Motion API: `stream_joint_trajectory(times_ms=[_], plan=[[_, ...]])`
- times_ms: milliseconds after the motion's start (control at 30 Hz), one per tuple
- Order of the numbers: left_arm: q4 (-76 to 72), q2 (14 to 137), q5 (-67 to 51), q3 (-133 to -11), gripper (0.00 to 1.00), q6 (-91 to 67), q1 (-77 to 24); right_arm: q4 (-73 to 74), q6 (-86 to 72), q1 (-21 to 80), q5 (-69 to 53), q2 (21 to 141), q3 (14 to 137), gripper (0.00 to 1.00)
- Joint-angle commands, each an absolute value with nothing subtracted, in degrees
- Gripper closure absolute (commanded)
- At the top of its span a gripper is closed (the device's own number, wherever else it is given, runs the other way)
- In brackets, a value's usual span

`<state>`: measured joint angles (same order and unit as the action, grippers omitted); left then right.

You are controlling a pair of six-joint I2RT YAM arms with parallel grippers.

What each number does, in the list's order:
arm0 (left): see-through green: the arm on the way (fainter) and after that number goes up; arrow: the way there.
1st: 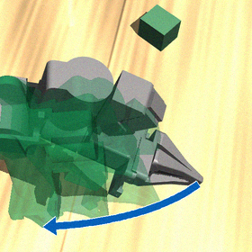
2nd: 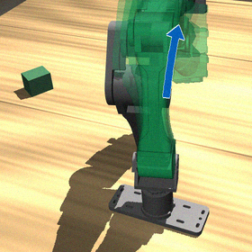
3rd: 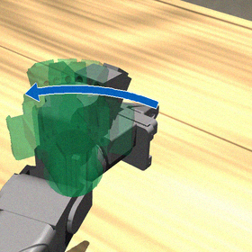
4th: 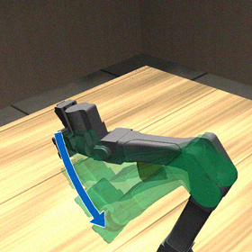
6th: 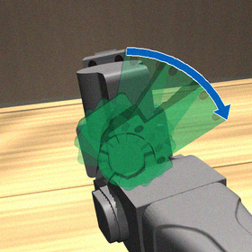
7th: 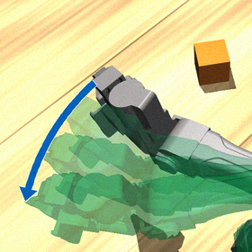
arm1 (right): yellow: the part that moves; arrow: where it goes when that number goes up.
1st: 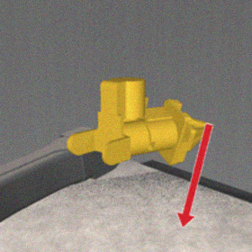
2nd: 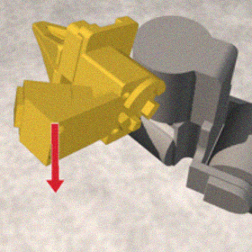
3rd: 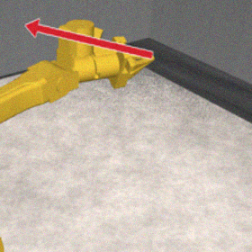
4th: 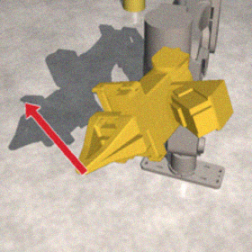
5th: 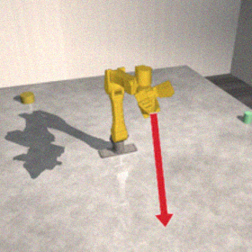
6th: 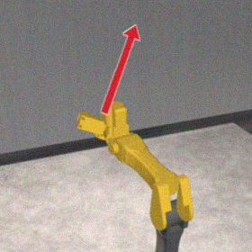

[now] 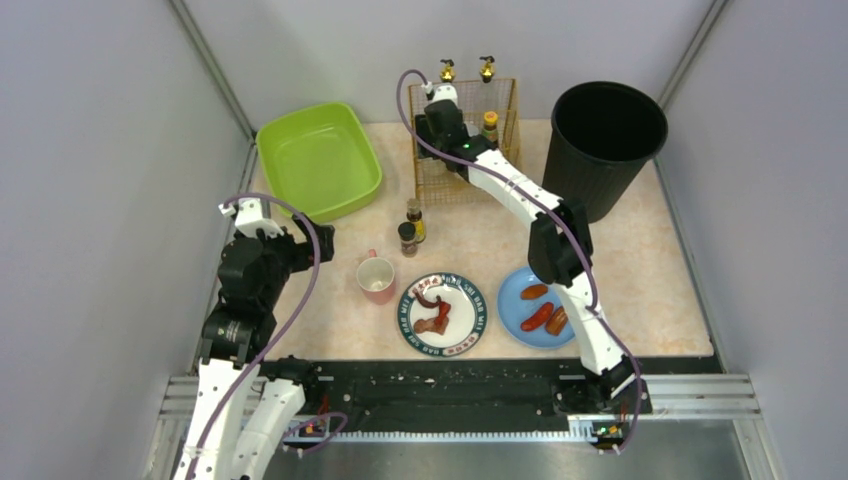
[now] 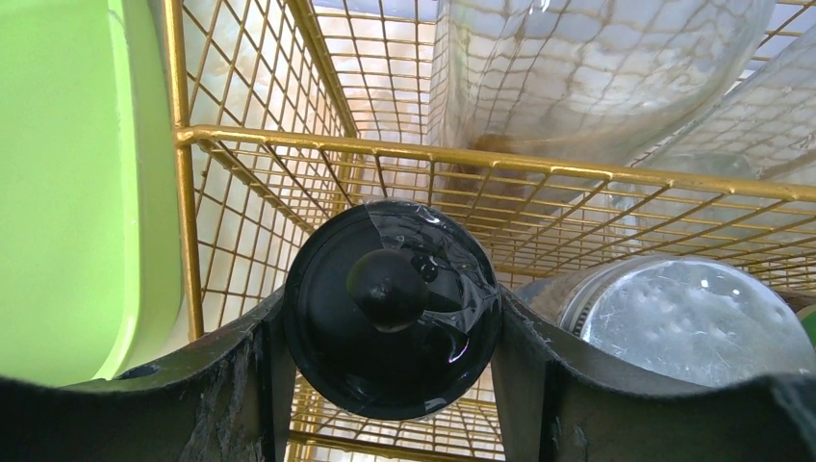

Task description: Clear the kitchen counter

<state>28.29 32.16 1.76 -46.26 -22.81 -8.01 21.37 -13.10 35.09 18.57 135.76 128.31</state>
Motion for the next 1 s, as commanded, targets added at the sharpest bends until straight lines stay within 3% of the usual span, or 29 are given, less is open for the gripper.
stream_joint_trajectory(times_ms=[0,233,433,733,967], plan=[[26.81,32.54,1.37,-46.57,0.01,-22.59,-7.73,15.89,-12.00,34.04,19.00,138.09,132.32,0.54],[26.83,32.47,1.52,-46.54,0.01,-22.51,-7.73,15.98,-10.90,34.01,18.83,138.11,132.68,0.36],[26.82,32.45,1.74,-46.42,0.01,-22.42,-7.73,16.69,-9.79,34.01,18.58,137.74,133.34,0.28],[26.87,32.67,2.02,-46.43,0.01,-22.32,-7.56,16.71,-9.53,34.10,16.74,134.78,131.80,0.26],[26.89,32.78,2.02,-46.47,0.01,-22.32,-7.38,10.18,-7.78,35.37,14.35,127.04,123.39,0.26]])
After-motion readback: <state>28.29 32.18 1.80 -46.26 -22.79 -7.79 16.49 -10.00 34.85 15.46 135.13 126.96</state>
